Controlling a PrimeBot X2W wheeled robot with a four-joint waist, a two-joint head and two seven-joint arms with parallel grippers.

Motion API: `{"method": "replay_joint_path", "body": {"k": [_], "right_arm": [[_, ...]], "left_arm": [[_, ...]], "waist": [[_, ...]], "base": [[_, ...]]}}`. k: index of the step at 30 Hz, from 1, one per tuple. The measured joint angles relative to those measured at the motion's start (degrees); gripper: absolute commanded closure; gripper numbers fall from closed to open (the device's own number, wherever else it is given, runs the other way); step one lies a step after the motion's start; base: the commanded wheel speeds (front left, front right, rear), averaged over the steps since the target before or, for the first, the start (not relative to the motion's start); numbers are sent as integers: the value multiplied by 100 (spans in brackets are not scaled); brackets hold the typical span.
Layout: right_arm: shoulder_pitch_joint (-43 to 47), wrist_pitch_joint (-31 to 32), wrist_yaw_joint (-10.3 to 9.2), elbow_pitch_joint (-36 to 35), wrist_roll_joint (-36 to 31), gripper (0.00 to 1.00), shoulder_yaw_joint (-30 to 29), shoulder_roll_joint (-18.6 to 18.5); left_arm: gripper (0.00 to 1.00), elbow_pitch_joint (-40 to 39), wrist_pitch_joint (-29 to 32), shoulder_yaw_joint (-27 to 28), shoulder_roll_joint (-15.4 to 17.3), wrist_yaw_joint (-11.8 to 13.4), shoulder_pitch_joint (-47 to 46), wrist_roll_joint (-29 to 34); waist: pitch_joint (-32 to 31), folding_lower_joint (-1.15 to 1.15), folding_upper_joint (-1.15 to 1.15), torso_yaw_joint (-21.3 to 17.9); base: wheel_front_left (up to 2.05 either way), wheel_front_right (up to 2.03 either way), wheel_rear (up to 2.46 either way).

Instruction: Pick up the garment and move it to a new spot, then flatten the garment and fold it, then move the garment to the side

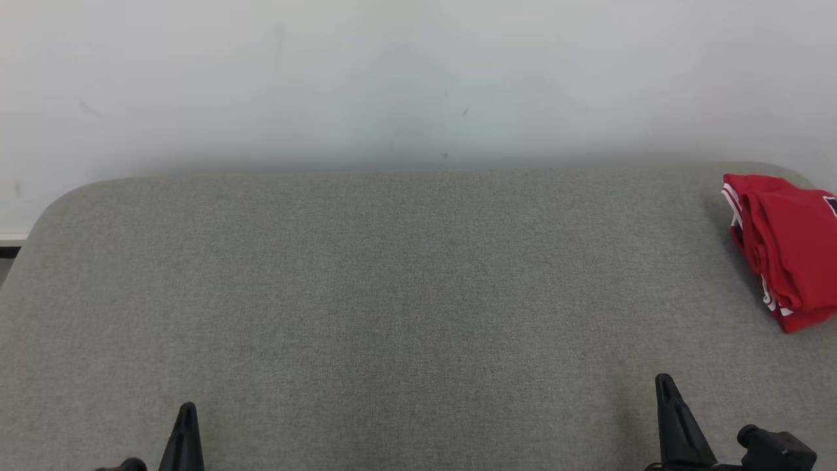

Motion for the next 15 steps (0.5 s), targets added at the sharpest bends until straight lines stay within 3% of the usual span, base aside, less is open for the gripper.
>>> {"method": "replay_joint_path", "body": {"k": [15], "right_arm": [[-137,381,0,16,1406,100,-145,8]], "left_arm": [[100,-23,331,2,-7,-9,-69,-1570]], "waist": [[4,0,0,-12]], "base": [[0,0,0]]}}
